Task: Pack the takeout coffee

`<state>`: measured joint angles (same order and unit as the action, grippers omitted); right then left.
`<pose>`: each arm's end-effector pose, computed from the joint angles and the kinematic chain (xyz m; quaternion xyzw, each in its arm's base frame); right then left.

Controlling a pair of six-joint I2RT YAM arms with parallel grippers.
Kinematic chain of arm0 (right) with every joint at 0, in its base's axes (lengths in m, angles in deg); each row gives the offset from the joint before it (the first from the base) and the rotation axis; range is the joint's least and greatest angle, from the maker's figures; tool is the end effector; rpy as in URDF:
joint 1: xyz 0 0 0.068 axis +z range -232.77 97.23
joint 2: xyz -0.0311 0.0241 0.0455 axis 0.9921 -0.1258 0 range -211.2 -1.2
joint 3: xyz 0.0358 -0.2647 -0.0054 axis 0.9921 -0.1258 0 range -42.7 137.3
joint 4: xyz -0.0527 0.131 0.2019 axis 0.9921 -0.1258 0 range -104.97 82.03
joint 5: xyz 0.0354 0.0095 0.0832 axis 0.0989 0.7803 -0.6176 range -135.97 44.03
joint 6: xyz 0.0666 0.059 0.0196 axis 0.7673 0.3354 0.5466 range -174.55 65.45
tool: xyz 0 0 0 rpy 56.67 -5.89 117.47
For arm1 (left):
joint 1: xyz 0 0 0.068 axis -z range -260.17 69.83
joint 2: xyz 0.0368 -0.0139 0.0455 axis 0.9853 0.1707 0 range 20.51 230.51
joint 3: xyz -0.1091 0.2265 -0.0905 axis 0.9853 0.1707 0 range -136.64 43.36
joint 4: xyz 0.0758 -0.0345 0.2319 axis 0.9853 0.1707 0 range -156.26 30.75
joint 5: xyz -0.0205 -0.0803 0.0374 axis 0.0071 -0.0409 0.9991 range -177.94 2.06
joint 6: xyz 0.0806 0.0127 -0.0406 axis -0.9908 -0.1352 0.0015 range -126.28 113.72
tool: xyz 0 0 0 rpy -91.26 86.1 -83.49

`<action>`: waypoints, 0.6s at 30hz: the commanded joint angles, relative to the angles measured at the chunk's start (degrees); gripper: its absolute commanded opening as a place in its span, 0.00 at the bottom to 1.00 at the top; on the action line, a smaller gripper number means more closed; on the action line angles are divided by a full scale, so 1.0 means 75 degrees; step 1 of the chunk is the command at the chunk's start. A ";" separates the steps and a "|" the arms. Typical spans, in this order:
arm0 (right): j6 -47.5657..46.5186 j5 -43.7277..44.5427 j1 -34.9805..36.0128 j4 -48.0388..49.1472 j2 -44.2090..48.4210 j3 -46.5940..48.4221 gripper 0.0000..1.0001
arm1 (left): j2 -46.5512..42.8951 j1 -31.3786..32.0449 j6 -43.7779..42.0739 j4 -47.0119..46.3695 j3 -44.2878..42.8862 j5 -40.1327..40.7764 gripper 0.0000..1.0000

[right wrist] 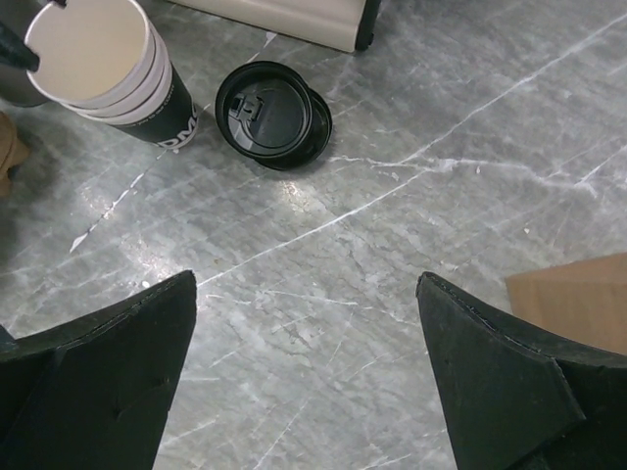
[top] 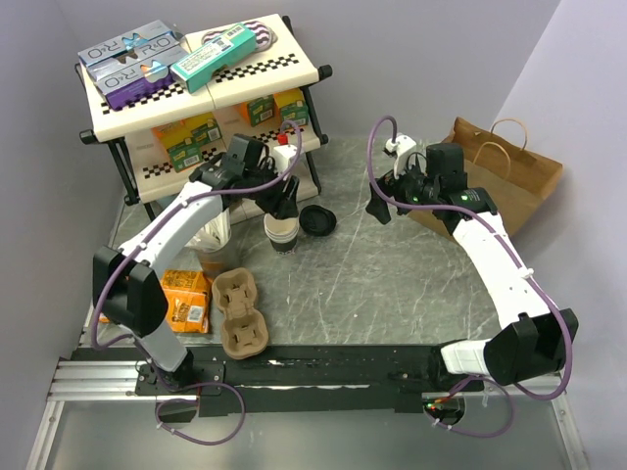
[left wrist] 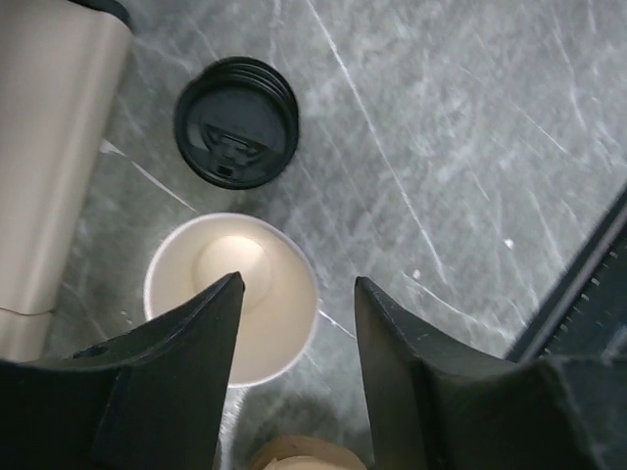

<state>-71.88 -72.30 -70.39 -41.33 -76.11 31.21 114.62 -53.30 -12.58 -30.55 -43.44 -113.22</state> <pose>0.2893 0.1005 0.3356 -0.3235 0.8052 0.1817 0.4626 0.3242 -0.2034 0.3006 0.3391 0.8327 -0.2669 0.3469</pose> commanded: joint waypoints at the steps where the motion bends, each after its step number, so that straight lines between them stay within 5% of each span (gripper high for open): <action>1: 0.0352 0.0135 0.0025 0.0066 0.0098 0.0142 0.99 | 0.0330 0.0050 0.0032 0.0886 -0.0964 -0.0742 0.55; 8: 0.0271 0.0311 0.0013 0.0054 0.0308 -0.0046 0.99 | 0.0495 0.0131 0.0372 0.0583 -0.0789 -0.0254 0.42; 18: 0.0013 0.0464 0.0001 0.0089 0.0473 -0.0292 0.99 | 0.0308 0.0448 0.0700 0.0560 -0.0192 0.0287 0.56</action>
<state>-70.80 -69.31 -70.39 -41.66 -75.13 29.64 118.71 -51.59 -8.54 -25.50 -46.33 -113.30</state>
